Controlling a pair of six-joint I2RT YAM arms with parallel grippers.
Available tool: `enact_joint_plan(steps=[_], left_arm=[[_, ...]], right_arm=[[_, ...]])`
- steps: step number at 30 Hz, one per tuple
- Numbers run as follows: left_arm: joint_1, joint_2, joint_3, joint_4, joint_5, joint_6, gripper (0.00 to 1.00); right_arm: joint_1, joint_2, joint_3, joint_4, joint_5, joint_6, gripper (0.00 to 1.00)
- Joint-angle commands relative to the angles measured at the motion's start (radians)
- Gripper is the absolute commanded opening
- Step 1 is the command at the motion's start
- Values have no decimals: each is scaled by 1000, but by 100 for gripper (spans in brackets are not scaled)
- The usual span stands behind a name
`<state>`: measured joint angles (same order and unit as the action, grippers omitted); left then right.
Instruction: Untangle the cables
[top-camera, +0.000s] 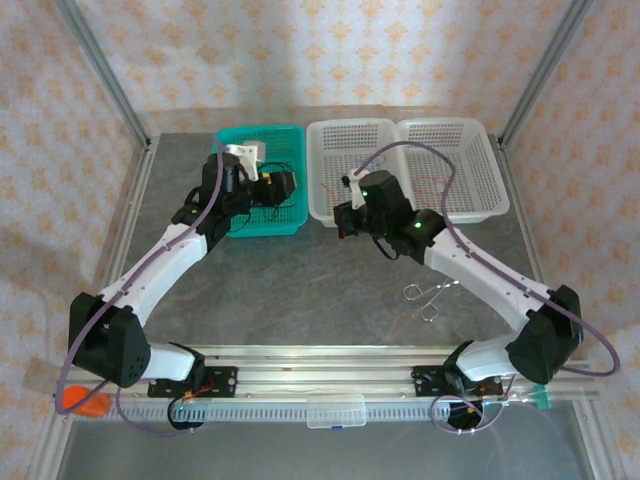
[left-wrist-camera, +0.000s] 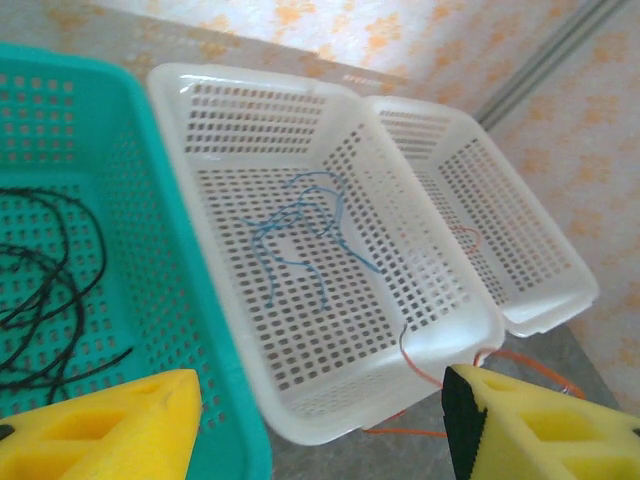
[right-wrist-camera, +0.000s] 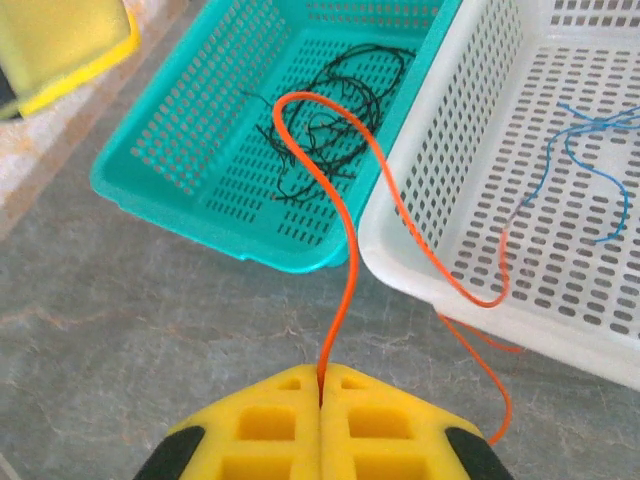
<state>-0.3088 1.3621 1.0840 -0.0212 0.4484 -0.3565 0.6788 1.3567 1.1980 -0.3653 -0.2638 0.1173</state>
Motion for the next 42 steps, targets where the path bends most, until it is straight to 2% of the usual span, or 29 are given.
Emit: enact_joint_plan(steps=[1, 4, 7, 11, 16, 21, 23, 25, 28, 32, 37, 42], left_arm=[[-17, -25, -28, 90, 56, 38, 67], [-34, -34, -44, 113, 67, 47, 68], [-51, -34, -43, 122, 81, 54, 75], [-80, -22, -41, 140, 30, 34, 75], [-118, -13, -80, 244, -66, -50, 75], [-173, 13, -65, 268, -236, -122, 76], [-195, 22, -63, 285, -269, -132, 78], [-214, 43, -47, 294, -290, -139, 80], [-246, 108, 39, 249, -311, -127, 81], [-308, 187, 143, 221, -363, -94, 85], [-334, 270, 210, 247, -380, -141, 86], [-369, 336, 250, 257, -443, -165, 86]], right_arm=[[-25, -36, 34, 28, -85, 15, 0], [-50, -46, 61, 19, -105, 10, 0], [-72, -55, 86, 21, -136, 10, 0], [-85, -67, 132, 26, -118, 21, 0], [-85, -78, 195, 35, 9, 48, 0], [-85, -113, 176, 99, 162, 52, 0], [-85, -121, 177, 120, 208, 48, 0], [-85, -121, 183, 137, 306, 61, 0], [-95, -103, 220, 127, 409, 57, 0], [-149, -69, 269, 98, 412, 45, 0], [-238, -5, 336, 32, 344, 45, 0], [-341, 78, 419, -72, 277, 59, 0]])
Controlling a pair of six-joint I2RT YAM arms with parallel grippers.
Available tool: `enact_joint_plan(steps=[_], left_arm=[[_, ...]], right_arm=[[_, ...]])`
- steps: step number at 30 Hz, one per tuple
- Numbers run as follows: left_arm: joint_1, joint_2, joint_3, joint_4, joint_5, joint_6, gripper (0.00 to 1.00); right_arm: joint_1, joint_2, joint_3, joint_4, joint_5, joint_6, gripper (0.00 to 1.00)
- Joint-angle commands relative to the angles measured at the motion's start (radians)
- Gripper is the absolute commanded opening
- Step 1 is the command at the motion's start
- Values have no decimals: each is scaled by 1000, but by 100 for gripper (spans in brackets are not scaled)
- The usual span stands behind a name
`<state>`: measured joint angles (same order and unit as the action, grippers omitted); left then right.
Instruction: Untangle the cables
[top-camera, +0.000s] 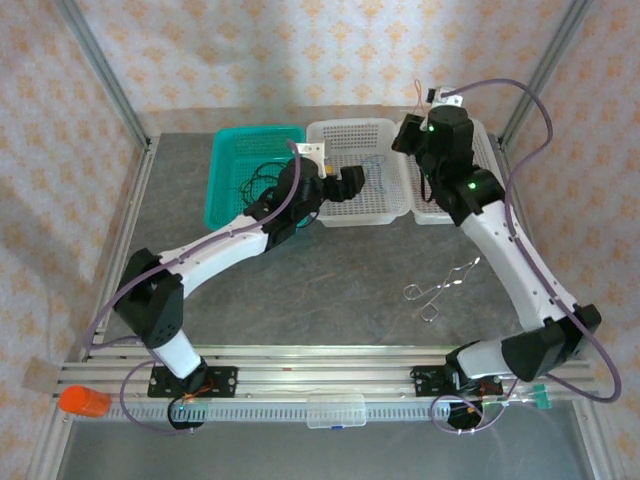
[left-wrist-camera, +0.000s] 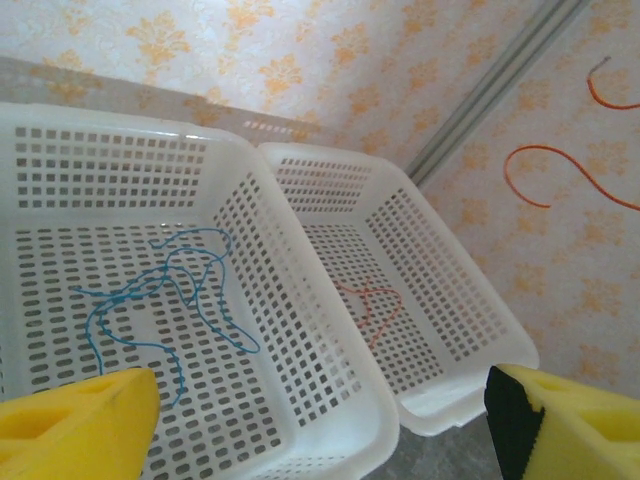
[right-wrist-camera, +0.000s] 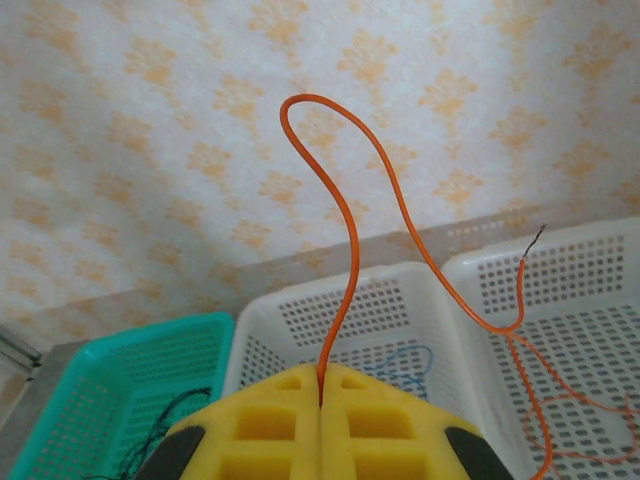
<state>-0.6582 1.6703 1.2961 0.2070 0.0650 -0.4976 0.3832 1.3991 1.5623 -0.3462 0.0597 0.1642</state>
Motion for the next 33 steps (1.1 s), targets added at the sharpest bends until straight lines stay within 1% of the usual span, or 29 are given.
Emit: enact_joint_plan(steps=[1, 4, 10, 17, 20, 29, 33], left_arm=[[-32, 41, 38, 43, -69, -23, 86], [-58, 82, 60, 60, -59, -14, 86], [-89, 178, 159, 41, 13, -8, 87], [-107, 297, 295, -15, 71, -9, 87], [-110, 337, 346, -44, 67, -9, 87], [-115, 428, 471, -164, 38, -15, 87], [-113, 430, 468, -168, 45, -15, 87]], right_arm=[[-72, 60, 81, -128, -70, 15, 0], [-128, 111, 125, -195, -113, 13, 0], [-237, 145, 119, -197, -195, 3, 0], [-335, 219, 64, -173, -223, 11, 0], [-372, 265, 54, -174, -223, 40, 0], [-420, 458, 101, -237, -253, 67, 0], [-422, 527, 124, -256, -264, 67, 7]])
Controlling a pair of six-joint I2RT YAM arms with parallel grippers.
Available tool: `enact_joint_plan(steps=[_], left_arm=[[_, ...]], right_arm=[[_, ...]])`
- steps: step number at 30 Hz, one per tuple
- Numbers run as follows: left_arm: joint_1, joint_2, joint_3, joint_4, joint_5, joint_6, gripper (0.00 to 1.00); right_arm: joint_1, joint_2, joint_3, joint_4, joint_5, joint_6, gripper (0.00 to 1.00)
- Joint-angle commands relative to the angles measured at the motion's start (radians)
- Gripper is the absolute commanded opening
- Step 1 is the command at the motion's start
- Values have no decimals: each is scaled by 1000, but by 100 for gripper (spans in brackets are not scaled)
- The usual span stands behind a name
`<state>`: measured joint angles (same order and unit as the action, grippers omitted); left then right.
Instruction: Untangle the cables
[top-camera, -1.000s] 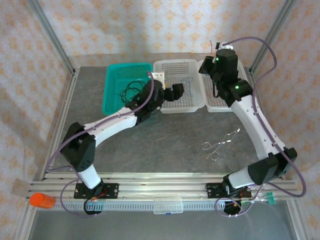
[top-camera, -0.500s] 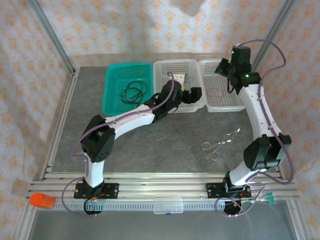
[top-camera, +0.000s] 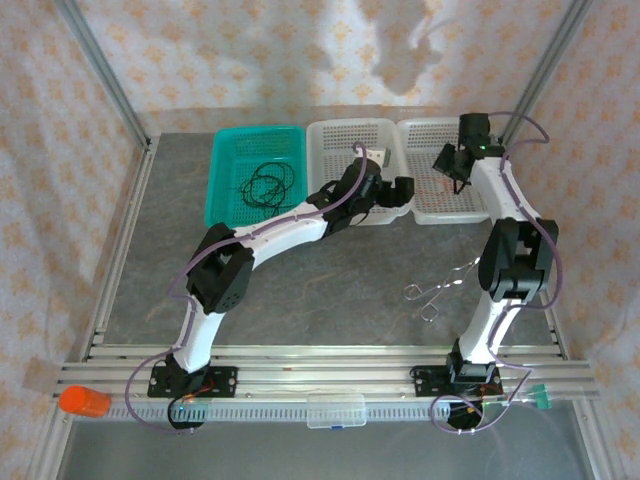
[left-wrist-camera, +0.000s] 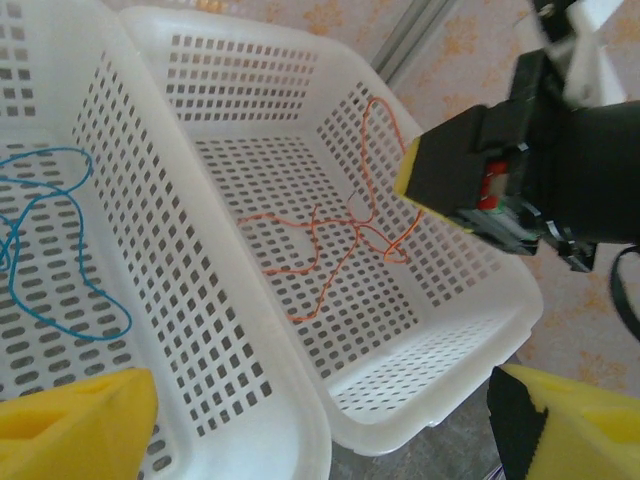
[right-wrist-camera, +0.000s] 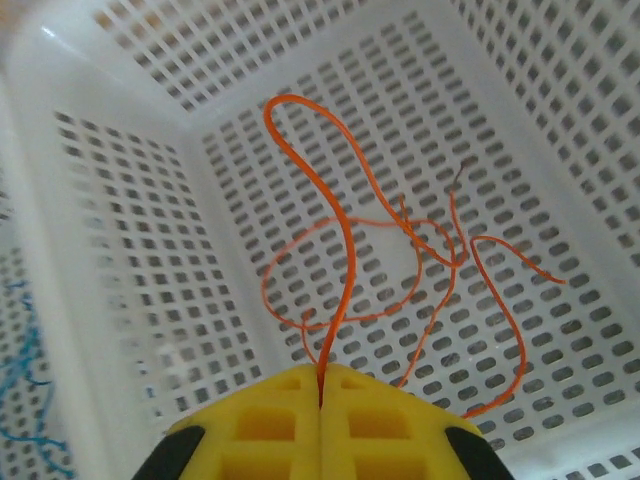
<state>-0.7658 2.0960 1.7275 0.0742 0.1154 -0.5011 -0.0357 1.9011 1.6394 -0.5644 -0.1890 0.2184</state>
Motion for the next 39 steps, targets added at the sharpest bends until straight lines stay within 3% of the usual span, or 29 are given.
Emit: enact_joint_plan(steps=[1, 4, 8, 14, 24, 25, 27, 29, 36, 39], left_arm=[[-7, 3, 37, -42, -9, -10, 87], [-5, -3, 35, -58, -20, -4, 87], [-6, -33, 32, -99, -40, 29, 87], [20, -161, -71, -98, -92, 70, 87], [176, -401, -259, -197, -190, 115, 87], [199, -418, -276, -212, -200, 114, 87], [249, -441, -299, -243, -210, 105, 87], [296, -462, -323, -259, -221, 107, 97], [418, -443, -349, -295, -125, 67, 99], [428, -383, -327, -294, -60, 60, 99]], right_arm=[[-3, 40, 53, -43, -18, 12, 9], [-3, 66, 58, -52, -16, 13, 20], [-3, 49, 49, -51, 4, 19, 47], [-1, -47, -10, -13, 66, 20, 71], [106, -220, -135, 80, 111, -15, 76], [120, -217, -134, 80, 98, -26, 81], [140, -198, -121, 68, 64, -47, 83], [159, -166, -99, 51, 34, -65, 83], [210, -2, 33, -61, -7, -112, 86], [214, 53, 68, -75, 57, -88, 83]])
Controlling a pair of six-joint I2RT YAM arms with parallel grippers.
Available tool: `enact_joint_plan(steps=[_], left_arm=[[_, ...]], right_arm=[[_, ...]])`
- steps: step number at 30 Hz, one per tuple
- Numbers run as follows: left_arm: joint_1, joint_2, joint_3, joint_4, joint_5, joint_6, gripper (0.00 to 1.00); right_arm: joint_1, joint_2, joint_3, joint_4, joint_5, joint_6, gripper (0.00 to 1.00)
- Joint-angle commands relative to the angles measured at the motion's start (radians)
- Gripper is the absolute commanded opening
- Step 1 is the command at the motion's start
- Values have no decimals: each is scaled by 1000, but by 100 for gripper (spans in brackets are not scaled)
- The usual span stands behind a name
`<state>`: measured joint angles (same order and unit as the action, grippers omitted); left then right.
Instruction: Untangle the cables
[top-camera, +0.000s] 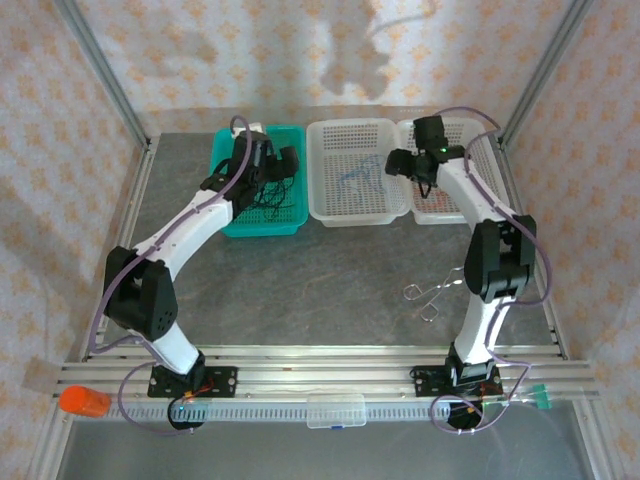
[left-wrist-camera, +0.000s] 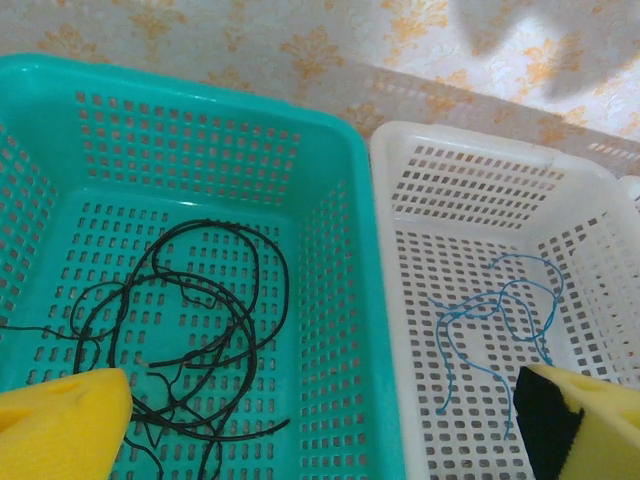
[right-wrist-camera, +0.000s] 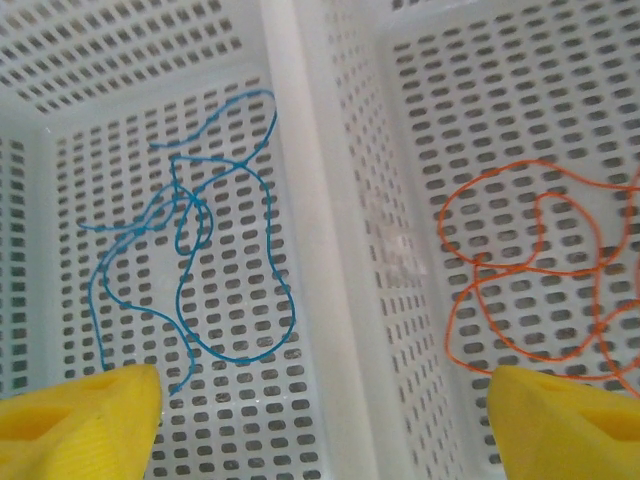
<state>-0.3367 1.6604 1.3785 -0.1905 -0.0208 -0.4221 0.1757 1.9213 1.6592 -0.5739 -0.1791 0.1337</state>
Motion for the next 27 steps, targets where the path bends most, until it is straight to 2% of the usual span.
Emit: enact_joint_plan(steps=[1, 5, 17, 21, 27], left_arm=[[-1, 76, 35, -29, 100, -22, 99], [-2, 154, 78, -16, 165, -36, 96], [-13, 340, 190, 8, 288, -22, 85], [-15, 381, 222, -8, 279, -10, 81], [-15, 421, 263, -70, 209, 5, 74]], right_arm=[[3, 53, 67, -79, 88, 7, 82], [3, 99, 96, -92, 184, 28, 82], [-7, 183, 130, -83, 67, 12, 71], [-6, 201, 145, -92, 14, 1, 64], [7, 197, 135, -99, -22, -3, 57]])
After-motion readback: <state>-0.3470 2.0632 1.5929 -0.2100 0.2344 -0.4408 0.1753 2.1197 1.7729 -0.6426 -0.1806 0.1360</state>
